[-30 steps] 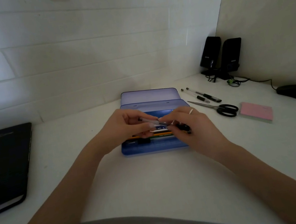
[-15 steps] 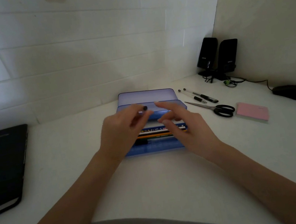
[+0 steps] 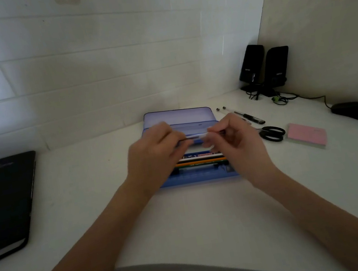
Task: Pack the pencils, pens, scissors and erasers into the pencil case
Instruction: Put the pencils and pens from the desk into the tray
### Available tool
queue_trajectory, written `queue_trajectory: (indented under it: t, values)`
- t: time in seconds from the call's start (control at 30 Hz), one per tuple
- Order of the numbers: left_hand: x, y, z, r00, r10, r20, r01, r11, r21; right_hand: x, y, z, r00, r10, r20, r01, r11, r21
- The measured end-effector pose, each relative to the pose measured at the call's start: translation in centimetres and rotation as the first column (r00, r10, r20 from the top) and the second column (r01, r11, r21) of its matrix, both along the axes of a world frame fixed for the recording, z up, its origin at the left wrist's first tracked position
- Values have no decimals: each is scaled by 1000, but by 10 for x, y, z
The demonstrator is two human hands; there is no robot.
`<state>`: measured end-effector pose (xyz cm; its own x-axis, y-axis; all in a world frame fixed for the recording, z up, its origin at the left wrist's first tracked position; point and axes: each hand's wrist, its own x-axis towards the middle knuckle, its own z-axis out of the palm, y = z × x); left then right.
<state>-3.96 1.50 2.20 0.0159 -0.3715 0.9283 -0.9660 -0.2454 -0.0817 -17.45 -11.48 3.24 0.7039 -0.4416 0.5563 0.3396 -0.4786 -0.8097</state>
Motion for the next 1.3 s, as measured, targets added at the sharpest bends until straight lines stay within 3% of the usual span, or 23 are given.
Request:
queue_trajectory:
  t: [0.1, 0.13, 0.2, 0.23, 0.27, 0.37, 0.43, 0.73, 0.93, 1.2, 1.3]
  values:
    - [15, 10, 6, 916, 38, -400, 24, 988, 150, -8, -23, 5, 992, 116, -58, -101, 972, 210]
    - [17, 14, 9, 823, 5, -568, 128, 973, 193, -11, -29, 5, 984, 143, -103, -118, 969, 216]
    - [16, 20, 16, 512, -71, -856, 363, 921, 140, -14, -35, 2, 969, 175, -172, -138, 968, 209]
    - [15, 22, 19, 386, -65, -920, 427, 897, 116, -14, -36, 1, 965, 180, -193, -142, 970, 196]
    - [14, 24, 22, 344, -22, -939, 468, 871, 151, -13, -35, -1, 962, 178, -208, -142, 974, 176]
    - [15, 28, 25, 419, 118, -900, 546, 760, 353, -9, -31, -5, 961, 160, -224, -139, 985, 105]
    - [17, 28, 24, 462, 144, -875, 541, 736, 406, -7, -29, -7, 955, 153, -254, -145, 988, 52]
    - [25, 24, 13, 518, 66, -853, 414, 853, 317, -1, -17, -19, 914, -134, -382, -22, 925, -378]
    - [39, 17, 3, 451, 56, -891, 295, 932, 209, 1, -14, -16, 886, -221, -407, -20, 860, -510]
    - [42, 15, -8, 518, 108, -849, 250, 929, 272, -1, -15, -17, 875, -220, -432, -42, 854, -519]
    - [41, 16, -5, 478, 78, -875, 234, 949, 213, -1, -14, -16, 883, -191, -430, -49, 871, -489]
